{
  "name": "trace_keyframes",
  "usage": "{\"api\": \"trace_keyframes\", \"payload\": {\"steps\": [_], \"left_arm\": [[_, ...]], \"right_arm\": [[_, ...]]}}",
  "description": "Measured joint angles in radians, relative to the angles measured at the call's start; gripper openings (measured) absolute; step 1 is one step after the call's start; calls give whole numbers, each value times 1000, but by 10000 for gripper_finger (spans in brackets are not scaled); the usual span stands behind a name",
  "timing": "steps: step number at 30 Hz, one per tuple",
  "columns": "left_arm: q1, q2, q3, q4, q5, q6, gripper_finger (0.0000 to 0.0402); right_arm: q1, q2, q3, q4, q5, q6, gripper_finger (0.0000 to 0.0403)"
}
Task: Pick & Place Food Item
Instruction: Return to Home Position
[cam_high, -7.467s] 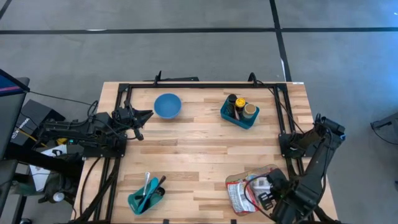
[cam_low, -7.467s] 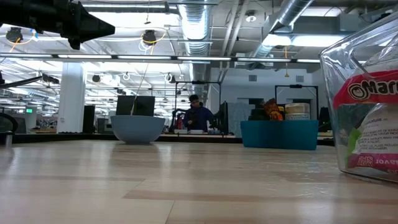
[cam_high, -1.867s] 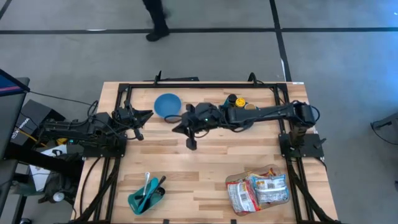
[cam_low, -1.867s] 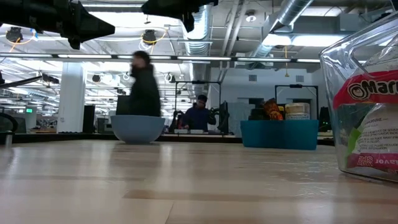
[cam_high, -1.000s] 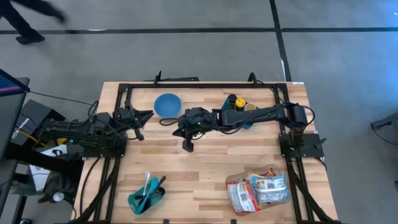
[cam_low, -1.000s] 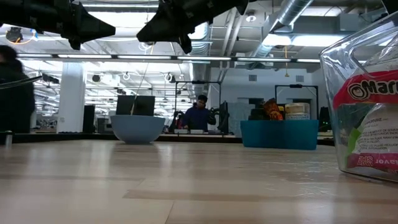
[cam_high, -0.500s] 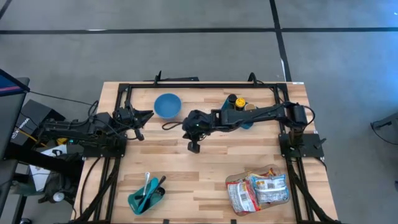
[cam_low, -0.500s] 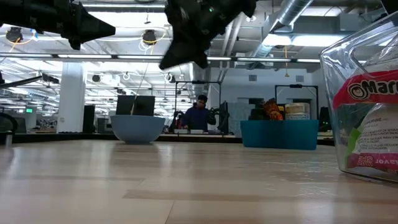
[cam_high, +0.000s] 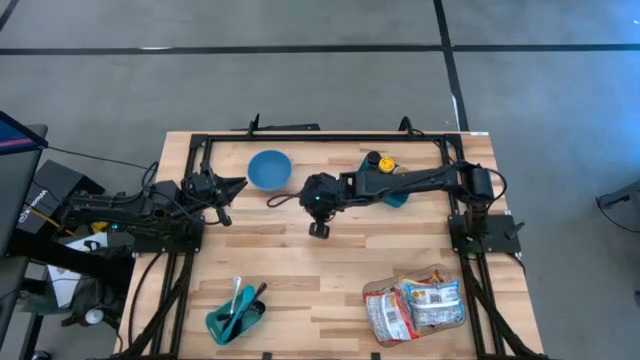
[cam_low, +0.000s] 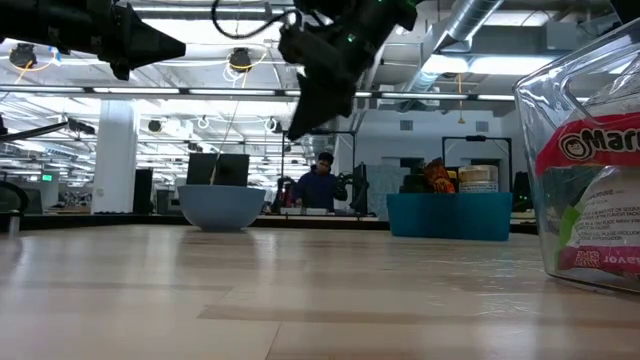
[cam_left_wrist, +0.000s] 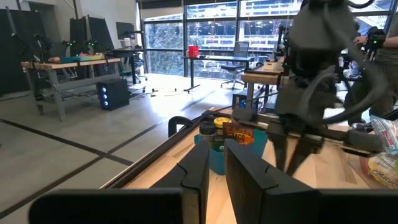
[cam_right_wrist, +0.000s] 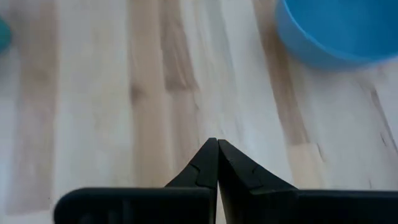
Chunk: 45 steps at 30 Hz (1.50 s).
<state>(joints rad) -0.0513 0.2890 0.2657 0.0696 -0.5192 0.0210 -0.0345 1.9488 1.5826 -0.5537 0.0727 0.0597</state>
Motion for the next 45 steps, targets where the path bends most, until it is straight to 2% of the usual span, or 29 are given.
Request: {"api": "trace_keyframes", "payload": {"steps": [9, 15, 19, 25, 38, 41, 45], "left_arm": [[0, 0, 0, 0, 0, 0, 44], [0, 0, 0, 0, 0, 0, 44], [0, 0, 0, 0, 0, 0, 44], [0, 0, 0, 1, 0, 0, 44], [0, 0, 0, 7, 0, -3, 44], [0, 0, 0, 7, 0, -3, 44], [0, 0, 0, 7, 0, -3, 44]], "right_arm": [[-21, -9, 0, -49, -7, -9, 0], [-55, -74, 0, -73, -52, -22, 0], [-78, -148, 0, -108, -57, -61, 0], [-134, -293, 0, -122, -128, -117, 0], [-294, -594, -1, -360, -145, -120, 0], [-322, -676, -66, -303, -234, -122, 0], [-365, -837, -294, -109, -312, -93, 0]]}}
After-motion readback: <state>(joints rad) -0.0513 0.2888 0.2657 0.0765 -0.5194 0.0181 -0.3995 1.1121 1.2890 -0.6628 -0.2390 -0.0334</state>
